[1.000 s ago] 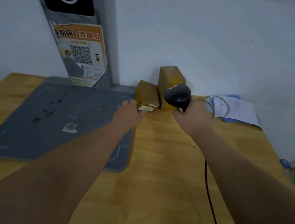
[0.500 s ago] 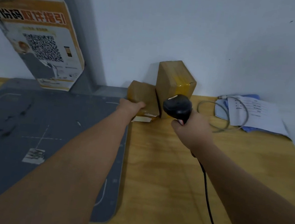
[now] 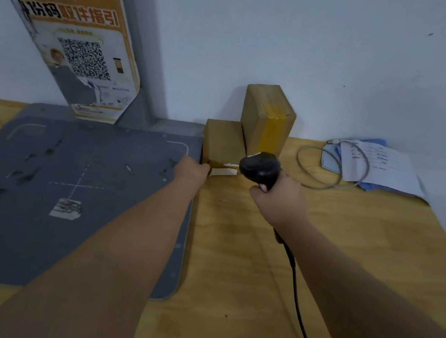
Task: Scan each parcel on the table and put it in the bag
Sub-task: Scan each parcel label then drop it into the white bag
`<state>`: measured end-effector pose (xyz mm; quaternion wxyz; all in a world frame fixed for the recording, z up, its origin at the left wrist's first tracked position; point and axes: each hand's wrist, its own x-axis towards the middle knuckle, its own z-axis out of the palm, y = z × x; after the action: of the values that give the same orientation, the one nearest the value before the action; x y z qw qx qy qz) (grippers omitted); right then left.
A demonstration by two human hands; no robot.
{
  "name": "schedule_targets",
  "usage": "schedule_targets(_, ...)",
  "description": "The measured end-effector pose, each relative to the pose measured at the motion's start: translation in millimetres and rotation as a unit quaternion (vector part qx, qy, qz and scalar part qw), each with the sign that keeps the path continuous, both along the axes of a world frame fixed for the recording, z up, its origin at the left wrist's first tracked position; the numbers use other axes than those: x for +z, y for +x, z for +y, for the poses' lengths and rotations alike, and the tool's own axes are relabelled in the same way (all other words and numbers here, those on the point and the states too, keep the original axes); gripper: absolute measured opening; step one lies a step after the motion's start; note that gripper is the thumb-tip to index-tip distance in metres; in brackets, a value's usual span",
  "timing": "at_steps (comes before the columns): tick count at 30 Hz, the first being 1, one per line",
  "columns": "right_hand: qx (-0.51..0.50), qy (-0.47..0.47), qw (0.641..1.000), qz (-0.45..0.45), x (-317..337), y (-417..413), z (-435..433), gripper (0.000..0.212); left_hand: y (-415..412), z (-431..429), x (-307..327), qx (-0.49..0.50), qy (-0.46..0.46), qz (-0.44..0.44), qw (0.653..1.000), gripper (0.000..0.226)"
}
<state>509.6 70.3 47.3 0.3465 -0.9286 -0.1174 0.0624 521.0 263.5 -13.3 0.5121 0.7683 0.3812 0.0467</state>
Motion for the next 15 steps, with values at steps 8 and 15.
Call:
schedule_targets(8, -0.071, 0.115, 0.989, 0.058, -12, 26, 5, 0.010, 36, 14, 22, -0.164, 0.202, -0.008, 0.966, 0.078)
schedule_targets(15, -0.122, 0.156, 0.974, 0.107, -54, 47, 6, 0.019, 103, 42, 9, -0.305, 0.320, 0.074, 0.894, 0.094)
